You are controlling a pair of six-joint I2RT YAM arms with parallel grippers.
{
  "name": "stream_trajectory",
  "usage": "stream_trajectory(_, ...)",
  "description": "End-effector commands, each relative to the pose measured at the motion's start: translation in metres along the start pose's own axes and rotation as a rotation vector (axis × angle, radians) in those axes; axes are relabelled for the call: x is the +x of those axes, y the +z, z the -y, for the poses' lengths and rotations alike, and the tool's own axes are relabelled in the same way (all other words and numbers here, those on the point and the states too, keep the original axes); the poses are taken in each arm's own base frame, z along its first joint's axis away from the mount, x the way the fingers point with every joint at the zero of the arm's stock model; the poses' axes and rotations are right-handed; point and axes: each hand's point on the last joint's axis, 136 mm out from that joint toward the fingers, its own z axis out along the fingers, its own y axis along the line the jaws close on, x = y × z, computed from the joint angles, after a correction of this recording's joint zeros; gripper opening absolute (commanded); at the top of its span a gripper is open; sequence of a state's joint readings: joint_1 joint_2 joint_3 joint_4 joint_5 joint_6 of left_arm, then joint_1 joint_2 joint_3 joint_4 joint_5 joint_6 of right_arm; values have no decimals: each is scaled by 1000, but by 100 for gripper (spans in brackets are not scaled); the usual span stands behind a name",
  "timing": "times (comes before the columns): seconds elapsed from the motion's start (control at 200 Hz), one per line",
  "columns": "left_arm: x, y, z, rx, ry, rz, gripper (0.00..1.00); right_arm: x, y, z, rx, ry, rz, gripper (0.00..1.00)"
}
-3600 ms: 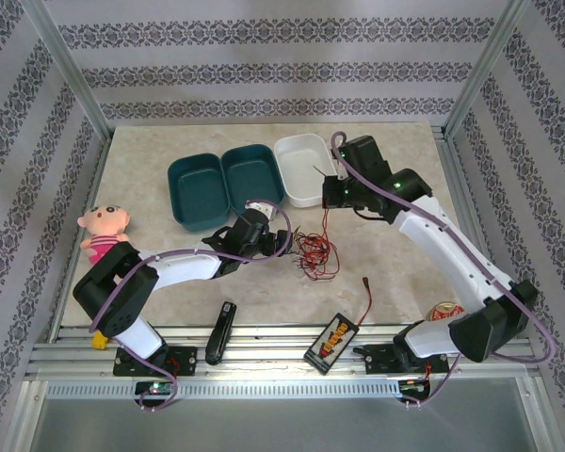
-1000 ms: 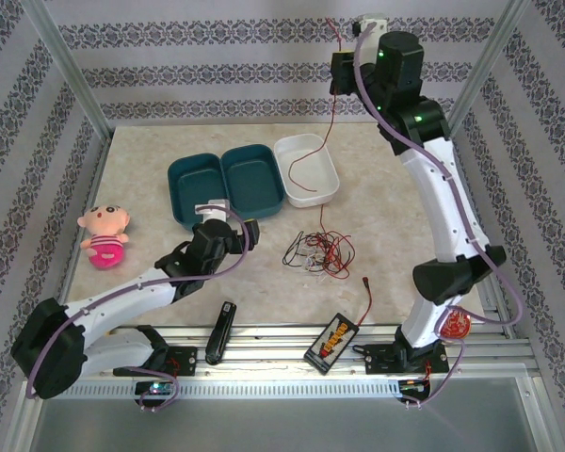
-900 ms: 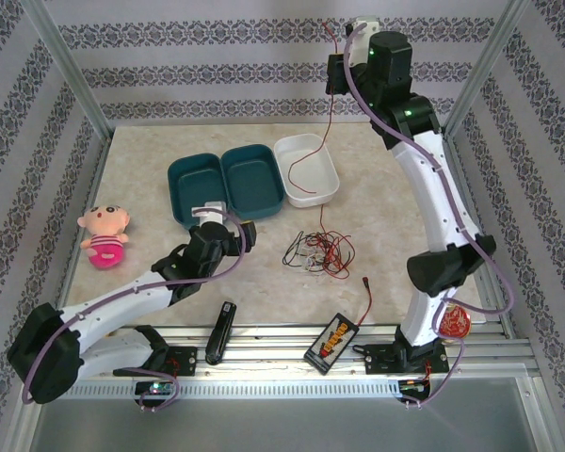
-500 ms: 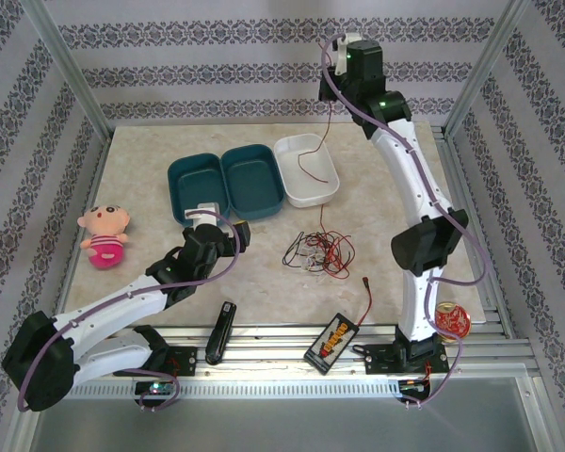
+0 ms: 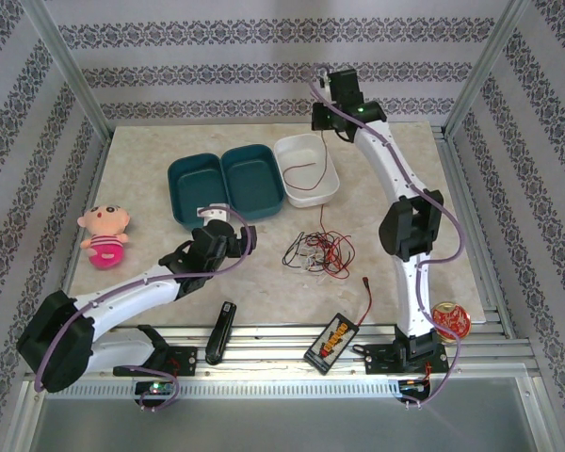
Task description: Untangle the cables
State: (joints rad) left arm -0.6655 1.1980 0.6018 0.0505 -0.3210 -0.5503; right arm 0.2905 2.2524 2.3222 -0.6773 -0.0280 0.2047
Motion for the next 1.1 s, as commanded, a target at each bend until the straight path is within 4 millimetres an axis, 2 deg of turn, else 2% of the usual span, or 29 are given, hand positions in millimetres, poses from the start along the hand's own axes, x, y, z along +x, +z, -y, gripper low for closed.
stream_trajectory(0.0,-5,2,3,6,11,-7,99,34,32,-2,-28,11,-100,0)
stream_trajectory(0.155,-4,3,3,10,1,-9,99,58,58,0,-15,-3,-167,0)
stream_trajectory(0.425,-4,7,7,17,20,-22,99,102,87,8,59,-76,-274,0)
stream_trajectory(0.555,-4,10,9,18,21,-29,99,115,94,7,65,-97,-302,14)
stream_trajectory(0.6,-3,10,10,21,22,-33,99,114,95,7,68,-101,-302,21)
stream_trajectory(0.695,-3,12,10,21,21,-36,99,111,93,7,67,-103,-298,29)
stream_trajectory(0.869,-2,12,11,21,18,-42,99,92,78,4,69,-110,-257,46)
stream_trajectory(1.019,-3,12,12,26,17,-38,99,74,55,0,68,-97,-224,47)
stream_trajectory(1.094,-3,13,13,31,19,-38,99,65,36,-1,74,-74,-203,46)
